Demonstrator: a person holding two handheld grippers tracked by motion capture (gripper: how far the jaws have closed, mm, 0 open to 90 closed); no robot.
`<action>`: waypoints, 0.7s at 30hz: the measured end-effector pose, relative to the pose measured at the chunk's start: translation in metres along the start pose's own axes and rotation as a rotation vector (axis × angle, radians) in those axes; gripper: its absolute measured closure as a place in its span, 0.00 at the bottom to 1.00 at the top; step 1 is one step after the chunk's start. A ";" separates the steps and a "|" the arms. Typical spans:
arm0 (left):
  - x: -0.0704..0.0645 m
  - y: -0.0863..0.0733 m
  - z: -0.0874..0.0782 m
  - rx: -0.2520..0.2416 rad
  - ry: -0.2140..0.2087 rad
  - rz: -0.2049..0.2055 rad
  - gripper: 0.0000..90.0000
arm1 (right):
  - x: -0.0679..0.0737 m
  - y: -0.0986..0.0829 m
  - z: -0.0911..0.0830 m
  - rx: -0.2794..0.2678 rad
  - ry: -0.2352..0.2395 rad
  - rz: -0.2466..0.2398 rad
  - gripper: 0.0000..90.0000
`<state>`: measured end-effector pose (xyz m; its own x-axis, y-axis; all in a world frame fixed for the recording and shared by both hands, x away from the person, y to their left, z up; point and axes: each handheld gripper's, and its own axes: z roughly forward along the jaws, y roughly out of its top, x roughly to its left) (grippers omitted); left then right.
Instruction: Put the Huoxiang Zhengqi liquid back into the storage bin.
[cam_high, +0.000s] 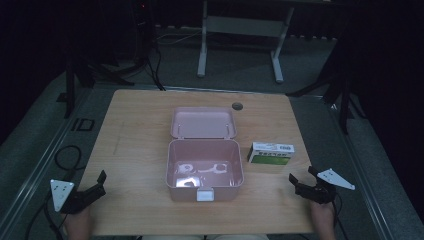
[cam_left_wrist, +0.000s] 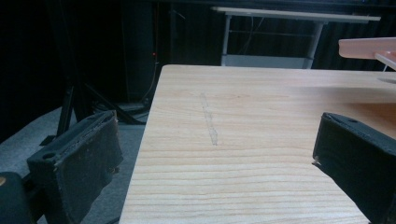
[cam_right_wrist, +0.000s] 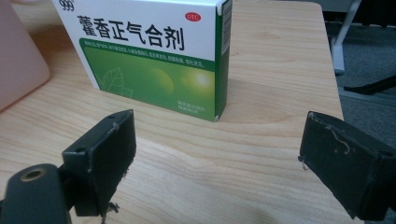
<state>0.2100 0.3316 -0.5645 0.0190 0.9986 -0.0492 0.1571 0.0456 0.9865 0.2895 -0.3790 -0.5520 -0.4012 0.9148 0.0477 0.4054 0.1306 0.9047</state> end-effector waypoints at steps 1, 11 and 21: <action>0.000 0.000 0.000 -0.001 0.002 0.002 0.01 | 0.000 0.000 0.001 0.007 0.014 0.003 0.12; 0.000 0.000 0.000 -0.010 -0.010 -0.004 0.01 | -0.009 0.002 0.003 0.052 0.096 0.057 0.12; 0.000 0.000 0.001 -0.005 -0.017 0.000 0.01 | -0.008 0.011 0.012 0.190 0.278 -0.038 0.14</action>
<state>0.2108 0.3312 -0.5646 0.0355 0.9980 -0.0518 0.1524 0.0458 0.9873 0.3070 -0.3806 -0.5474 -0.6173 0.7717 0.1528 0.5213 0.2558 0.8141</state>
